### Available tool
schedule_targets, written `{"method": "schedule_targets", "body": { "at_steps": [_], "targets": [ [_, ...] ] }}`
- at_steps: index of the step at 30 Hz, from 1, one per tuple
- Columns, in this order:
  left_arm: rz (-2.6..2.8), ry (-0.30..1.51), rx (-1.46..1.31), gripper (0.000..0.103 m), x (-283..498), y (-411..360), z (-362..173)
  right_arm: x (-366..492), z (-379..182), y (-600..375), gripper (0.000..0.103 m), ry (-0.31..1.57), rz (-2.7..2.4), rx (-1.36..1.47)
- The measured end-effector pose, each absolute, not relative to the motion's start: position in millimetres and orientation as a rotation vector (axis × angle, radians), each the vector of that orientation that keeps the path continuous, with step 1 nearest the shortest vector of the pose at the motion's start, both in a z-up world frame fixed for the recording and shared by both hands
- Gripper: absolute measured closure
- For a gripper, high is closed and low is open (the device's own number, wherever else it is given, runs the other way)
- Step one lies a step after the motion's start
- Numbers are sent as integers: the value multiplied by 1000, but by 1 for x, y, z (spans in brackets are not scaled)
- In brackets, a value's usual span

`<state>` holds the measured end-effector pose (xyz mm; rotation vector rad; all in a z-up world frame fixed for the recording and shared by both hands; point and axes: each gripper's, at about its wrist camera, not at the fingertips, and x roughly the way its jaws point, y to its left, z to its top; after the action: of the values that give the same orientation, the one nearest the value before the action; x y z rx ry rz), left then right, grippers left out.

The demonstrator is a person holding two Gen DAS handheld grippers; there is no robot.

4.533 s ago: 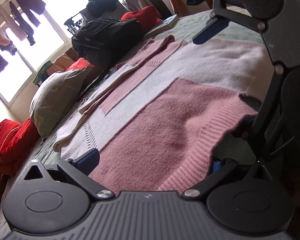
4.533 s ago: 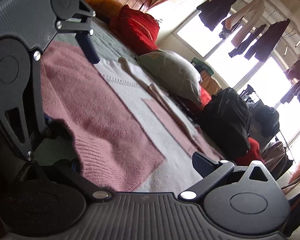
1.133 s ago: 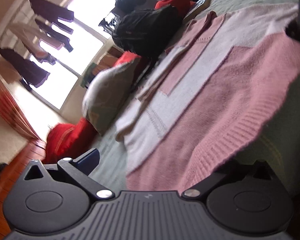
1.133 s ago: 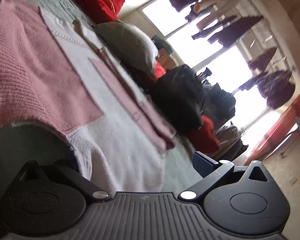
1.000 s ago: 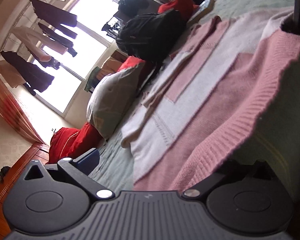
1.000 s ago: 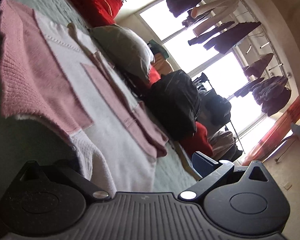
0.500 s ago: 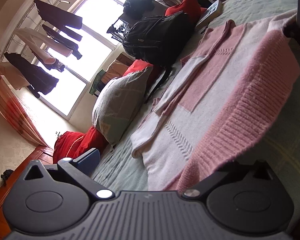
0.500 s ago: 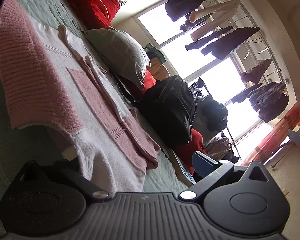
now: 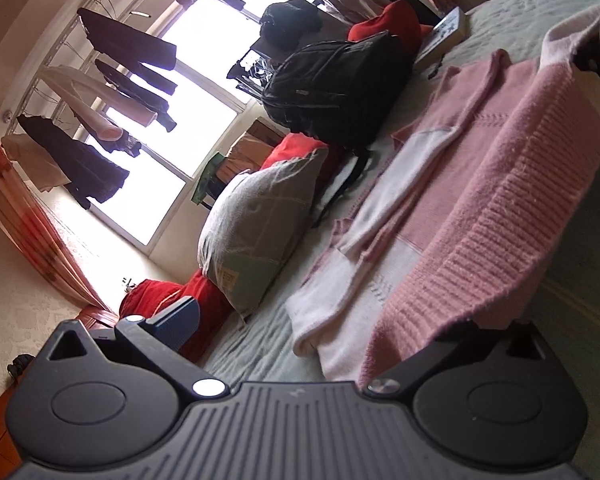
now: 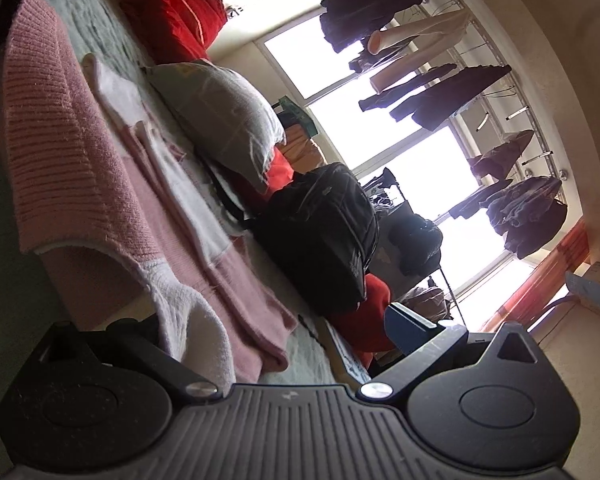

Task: Fold clothes
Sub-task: 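Carry the held hem further over the sweater body with both grippers, then lay the pink hem down and open both grippers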

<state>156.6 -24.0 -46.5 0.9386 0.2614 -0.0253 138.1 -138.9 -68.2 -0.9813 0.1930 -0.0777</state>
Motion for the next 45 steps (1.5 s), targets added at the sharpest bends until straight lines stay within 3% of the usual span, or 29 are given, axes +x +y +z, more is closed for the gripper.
{"method": "schedule_targets", "body": {
  "at_steps": [28,45],
  "targets": [
    [17,182,934,0,307,-29,-46,281,-57,-148,0,120,-154,-996],
    [-13,231,940,0,385,-38,-75,355,-76,-156,0,201,-139,-984]
  ]
}}
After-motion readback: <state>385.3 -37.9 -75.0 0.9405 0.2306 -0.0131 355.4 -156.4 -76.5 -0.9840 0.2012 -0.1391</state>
